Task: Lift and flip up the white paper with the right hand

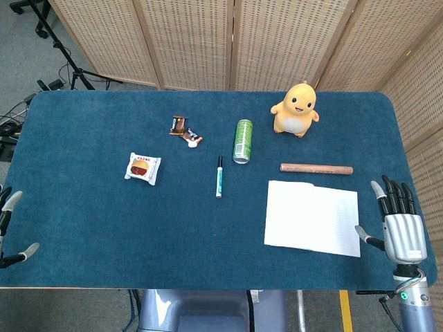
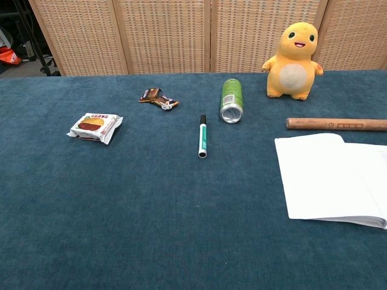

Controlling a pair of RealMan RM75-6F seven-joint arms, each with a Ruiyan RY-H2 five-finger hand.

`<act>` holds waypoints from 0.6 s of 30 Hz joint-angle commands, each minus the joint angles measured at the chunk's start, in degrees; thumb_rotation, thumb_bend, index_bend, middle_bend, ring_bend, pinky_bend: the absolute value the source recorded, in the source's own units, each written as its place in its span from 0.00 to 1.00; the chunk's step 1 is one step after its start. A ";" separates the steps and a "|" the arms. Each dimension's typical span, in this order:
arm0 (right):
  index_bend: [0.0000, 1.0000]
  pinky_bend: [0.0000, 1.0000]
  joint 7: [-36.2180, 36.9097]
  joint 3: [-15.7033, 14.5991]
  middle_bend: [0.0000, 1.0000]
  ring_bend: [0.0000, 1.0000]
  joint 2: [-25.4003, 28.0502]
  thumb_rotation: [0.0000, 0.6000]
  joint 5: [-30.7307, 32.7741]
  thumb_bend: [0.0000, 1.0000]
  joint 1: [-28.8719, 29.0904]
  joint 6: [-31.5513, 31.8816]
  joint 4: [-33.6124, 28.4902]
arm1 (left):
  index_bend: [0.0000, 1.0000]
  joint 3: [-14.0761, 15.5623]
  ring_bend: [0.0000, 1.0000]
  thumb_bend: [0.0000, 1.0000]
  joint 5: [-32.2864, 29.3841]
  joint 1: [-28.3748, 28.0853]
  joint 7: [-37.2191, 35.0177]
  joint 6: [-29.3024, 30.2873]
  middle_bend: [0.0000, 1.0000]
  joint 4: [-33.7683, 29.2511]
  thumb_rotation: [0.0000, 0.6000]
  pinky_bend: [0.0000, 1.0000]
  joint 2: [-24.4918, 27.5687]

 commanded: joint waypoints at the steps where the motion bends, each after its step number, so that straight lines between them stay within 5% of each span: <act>1: 0.00 0.00 -0.08 -0.01 0.00 0.00 0.01 1.00 -0.50 0.00 -0.39 -0.26 -0.08 | 0.00 -0.01 0.00 0.00 -0.07 -0.01 -0.07 -0.09 0.00 -0.08 1.00 0.00 0.04; 10: 0.00 0.00 1.36 -3.10 0.00 0.00 0.15 1.00 -3.40 0.00 1.08 -7.14 -0.04 | 0.00 -0.08 0.00 0.00 -0.19 0.05 0.09 -0.09 0.00 -0.32 1.00 0.00 0.04; 18: 0.00 0.00 -6.22 -6.79 0.00 0.00 -5.83 1.00 -9.03 0.00 4.10 -14.60 5.20 | 0.00 -0.28 0.00 0.00 -0.69 -0.06 -0.23 -0.49 0.00 -0.44 1.00 0.00 0.28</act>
